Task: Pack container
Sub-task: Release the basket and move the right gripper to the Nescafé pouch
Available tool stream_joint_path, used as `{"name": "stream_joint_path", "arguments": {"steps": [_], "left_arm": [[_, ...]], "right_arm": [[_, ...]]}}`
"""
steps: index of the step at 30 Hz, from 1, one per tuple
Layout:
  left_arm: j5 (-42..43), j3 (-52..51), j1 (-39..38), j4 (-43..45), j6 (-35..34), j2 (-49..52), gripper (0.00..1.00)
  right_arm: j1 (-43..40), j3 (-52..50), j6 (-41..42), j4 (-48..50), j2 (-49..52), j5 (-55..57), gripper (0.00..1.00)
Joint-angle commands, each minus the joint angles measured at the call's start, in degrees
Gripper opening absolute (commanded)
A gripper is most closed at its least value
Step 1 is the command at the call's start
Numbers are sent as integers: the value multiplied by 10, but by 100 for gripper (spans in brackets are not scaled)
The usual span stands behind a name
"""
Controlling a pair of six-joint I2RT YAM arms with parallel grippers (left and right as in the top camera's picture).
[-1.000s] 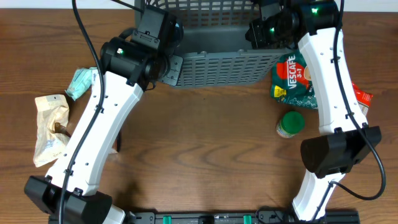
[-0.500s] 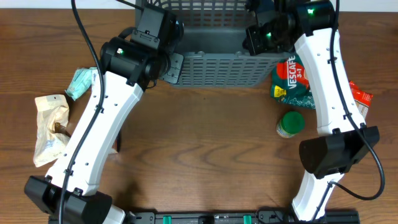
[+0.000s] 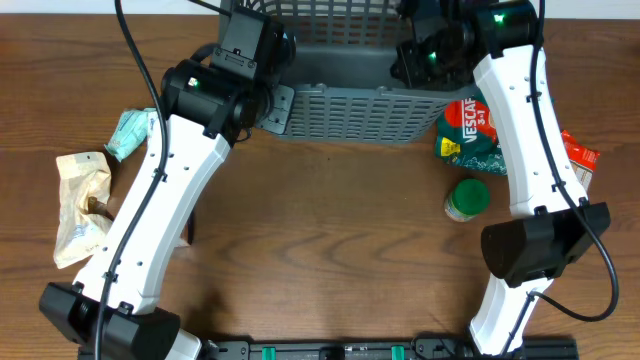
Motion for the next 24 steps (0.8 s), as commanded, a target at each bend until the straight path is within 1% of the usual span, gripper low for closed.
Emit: {"name": "stream_joint_path", "arguments": {"steps": [1, 2, 3, 4, 5, 8, 9, 10, 11, 12, 13, 16, 19, 21, 24], "left_arm": [[-55, 11, 3, -3, 1, -16, 36], [-61, 11, 3, -2, 1, -25, 44], [-63, 11, 3, -2, 1, -31, 49], [-64, 11, 3, -3, 1, -38, 54], [-64, 11, 3, -3, 1, -45, 58], [-64, 11, 3, -7, 1, -65, 70], [-64, 11, 3, -11, 1, -71, 73], [-65, 11, 3, -16, 1, -75, 78], [-65, 11, 4, -21, 1, -79, 81], [-68, 11, 5, -28, 1, -82, 90], [-76, 11, 6, -35, -6, -84, 94], [-121, 11, 21, -61, -62, -89, 97], [-127, 11, 53, -83, -93, -90, 99], [-126, 10, 76, -89, -110, -90, 99], [-124, 7, 108, -90, -113, -90, 99]], "right_arm": [[4, 1, -4, 20, 13, 12, 27], [4, 4, -4, 33, 13, 12, 27], [4, 6, -4, 43, 13, 12, 31], [3, 10, -4, 53, 13, 12, 39], [3, 17, -4, 64, 13, 12, 44], [1, 52, -4, 82, 13, 12, 55], [0, 70, -4, 83, 13, 12, 60], [0, 88, -4, 82, 13, 13, 67], [0, 111, -4, 77, 13, 15, 75], [0, 135, -4, 68, 11, 17, 83], [0, 155, -3, 58, 9, 26, 98], [-4, 216, 34, 9, -9, 116, 99], [-19, 267, 69, -75, -42, 210, 99], [-36, 289, 108, -132, -71, 242, 99], [-78, 303, 174, -207, -126, 248, 99]]}}
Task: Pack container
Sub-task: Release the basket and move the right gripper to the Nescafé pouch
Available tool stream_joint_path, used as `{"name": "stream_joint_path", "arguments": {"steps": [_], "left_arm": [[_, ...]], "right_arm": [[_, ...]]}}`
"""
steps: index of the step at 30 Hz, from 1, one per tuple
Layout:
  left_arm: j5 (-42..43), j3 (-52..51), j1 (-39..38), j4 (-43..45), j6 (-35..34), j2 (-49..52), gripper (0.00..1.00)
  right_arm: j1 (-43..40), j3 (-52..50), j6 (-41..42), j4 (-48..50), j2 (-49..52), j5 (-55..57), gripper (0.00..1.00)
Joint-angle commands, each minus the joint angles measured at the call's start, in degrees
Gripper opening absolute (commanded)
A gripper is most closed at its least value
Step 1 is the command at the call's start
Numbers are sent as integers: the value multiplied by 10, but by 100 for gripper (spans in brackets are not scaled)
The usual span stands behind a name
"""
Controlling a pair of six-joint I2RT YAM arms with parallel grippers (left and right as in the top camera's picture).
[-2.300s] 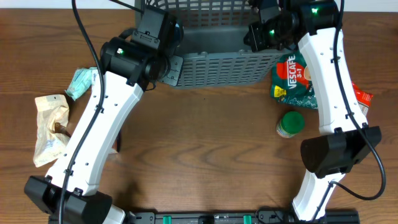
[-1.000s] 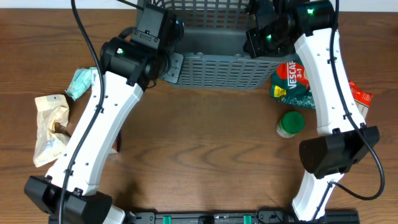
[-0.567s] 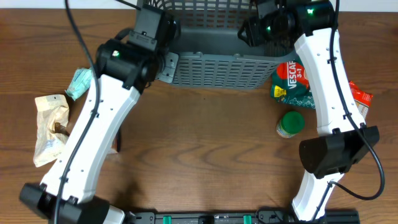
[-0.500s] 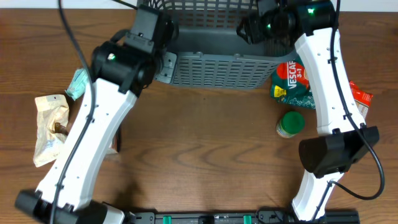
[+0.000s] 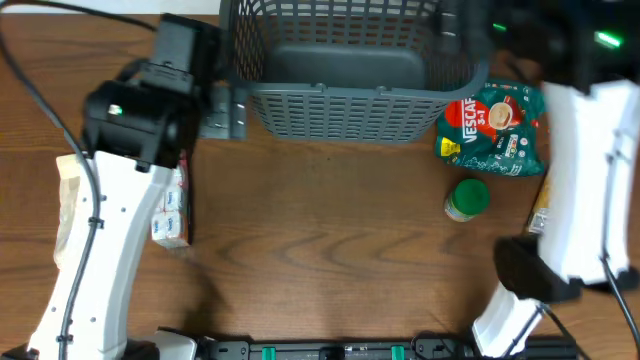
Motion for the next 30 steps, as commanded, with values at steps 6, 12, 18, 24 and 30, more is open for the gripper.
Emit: {"name": "stream_joint_path", "arguments": {"steps": [6, 12, 18, 24, 30], "left_arm": [[-15, 4, 84, 3, -30, -1, 99], [16, 4, 150, 5, -29, -1, 99], [22, 4, 164, 5, -25, -1, 99], [21, 4, 163, 5, -23, -1, 99], [21, 4, 163, 5, -23, -1, 99]], "right_arm": [[-185, 12, 120, -82, -149, 52, 99], [-320, -11, 63, -81, -130, 1, 99], [-374, -67, -37, -61, -31, -128, 99], [-375, -96, -80, -14, 72, -165, 99], [-372, -112, -159, -4, 159, -263, 99]]}}
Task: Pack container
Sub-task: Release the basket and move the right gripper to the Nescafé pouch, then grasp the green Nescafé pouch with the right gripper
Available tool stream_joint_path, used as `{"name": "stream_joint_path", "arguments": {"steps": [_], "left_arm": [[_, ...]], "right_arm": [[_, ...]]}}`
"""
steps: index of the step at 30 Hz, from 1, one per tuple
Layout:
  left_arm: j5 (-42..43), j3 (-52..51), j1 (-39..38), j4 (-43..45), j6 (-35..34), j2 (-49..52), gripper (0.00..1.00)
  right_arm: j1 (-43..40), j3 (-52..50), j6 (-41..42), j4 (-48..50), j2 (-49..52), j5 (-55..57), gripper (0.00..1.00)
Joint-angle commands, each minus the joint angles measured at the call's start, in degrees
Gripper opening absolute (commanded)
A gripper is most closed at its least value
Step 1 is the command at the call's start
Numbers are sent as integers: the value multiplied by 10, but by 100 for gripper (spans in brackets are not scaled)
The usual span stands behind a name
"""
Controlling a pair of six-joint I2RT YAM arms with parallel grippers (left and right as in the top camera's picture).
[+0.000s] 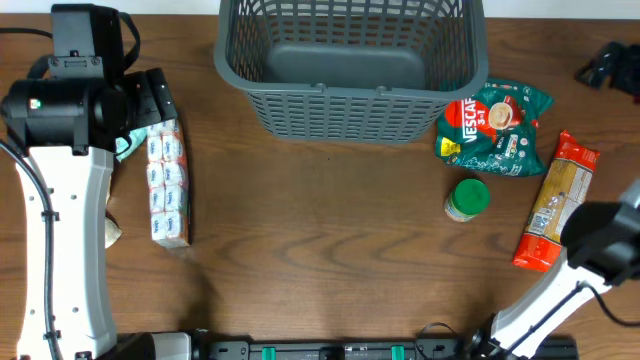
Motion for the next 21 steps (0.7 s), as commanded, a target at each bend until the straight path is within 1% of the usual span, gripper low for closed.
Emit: {"name": "stream_joint_path", "arguments": {"steps": [1, 4, 9, 15, 21], "left_arm": [[1, 4, 2, 0, -1, -1, 99], [1, 4, 2, -1, -1, -1, 99], [2, 4, 2, -1, -1, -1, 99], [4, 4, 2, -1, -3, -1, 99], [14, 4, 2, 0, -3, -1, 99]], "right_arm": [[1, -5, -79, 0, 31, -96, 99], [5, -22, -112, 3, 58, -125, 99], [6, -54, -118, 32, 90, -125, 99], [12, -132, -132, 79, 113, -135, 99], [30, -223, -139, 156, 113, -144, 99]]}}
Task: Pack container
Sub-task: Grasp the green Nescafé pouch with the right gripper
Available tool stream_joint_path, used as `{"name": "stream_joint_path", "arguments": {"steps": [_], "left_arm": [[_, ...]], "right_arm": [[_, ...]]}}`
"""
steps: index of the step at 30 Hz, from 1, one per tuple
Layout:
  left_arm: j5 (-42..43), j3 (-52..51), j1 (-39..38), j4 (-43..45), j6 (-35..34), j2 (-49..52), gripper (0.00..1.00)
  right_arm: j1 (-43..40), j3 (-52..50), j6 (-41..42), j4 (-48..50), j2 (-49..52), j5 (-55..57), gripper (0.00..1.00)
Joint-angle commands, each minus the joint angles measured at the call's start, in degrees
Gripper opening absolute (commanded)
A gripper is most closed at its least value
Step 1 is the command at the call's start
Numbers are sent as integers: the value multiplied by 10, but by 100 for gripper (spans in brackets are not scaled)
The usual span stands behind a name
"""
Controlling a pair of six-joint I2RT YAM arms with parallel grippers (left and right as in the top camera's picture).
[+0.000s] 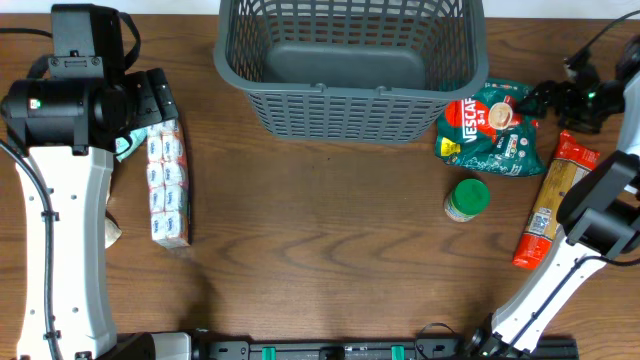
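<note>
The grey plastic basket (pixel 345 60) stands empty at the back centre. To its right lies a green and red Nescafé bag (pixel 495 125), with a green-lidded jar (pixel 466 198) in front of it and a long orange pasta pack (pixel 553 200) further right. A long pack of white sachets (pixel 167 185) lies at the left. My left gripper (pixel 155 97) hovers open over that pack's far end. The right gripper (pixel 540 97) is low at the Nescafé bag's upper right corner; its jaws are too small to read.
A teal packet (pixel 124 146) and a beige bag (pixel 112 232) lie mostly hidden beneath the left arm. The right arm's cable and links cross the table's right edge above the pasta pack.
The right gripper has come in from the far right edge to the upper right corner of the Nescafé bag. The left arm and all objects are unchanged.
Both grippers first hung at the basket's rim, arms covering the side items. Then both had swung outward, uncovering the sachet pack and Nescafé bag. Later the left was over the sachet pack and the right was far right; now the right is back by the bag.
</note>
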Motion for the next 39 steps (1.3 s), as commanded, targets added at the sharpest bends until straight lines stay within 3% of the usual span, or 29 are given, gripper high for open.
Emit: {"name": "stream_joint_path", "arguments": {"steps": [1, 14, 16, 20, 24, 32, 39], "left_arm": [[8, 4, 2, 0, -3, -1, 99], [8, 4, 2, -1, -4, -1, 99], [8, 4, 2, -3, -6, -1, 99], [8, 4, 2, -4, -5, -1, 99], [8, 4, 2, -5, -5, -1, 99], [7, 4, 2, -5, 0, -1, 99], [7, 4, 2, -5, 0, -1, 99]], "right_arm": [[19, -42, -15, 28, 6, -18, 99], [38, -190, -4, 148, 6, -12, 97], [37, -193, -4, 150, 5, -12, 80], [37, -193, -3, 150, 5, -12, 35], [37, -190, 16, 147, 4, -13, 3], [37, -145, 44, 122, -61, -16, 1], [33, -81, 137, 125, -196, 103, 1]]}}
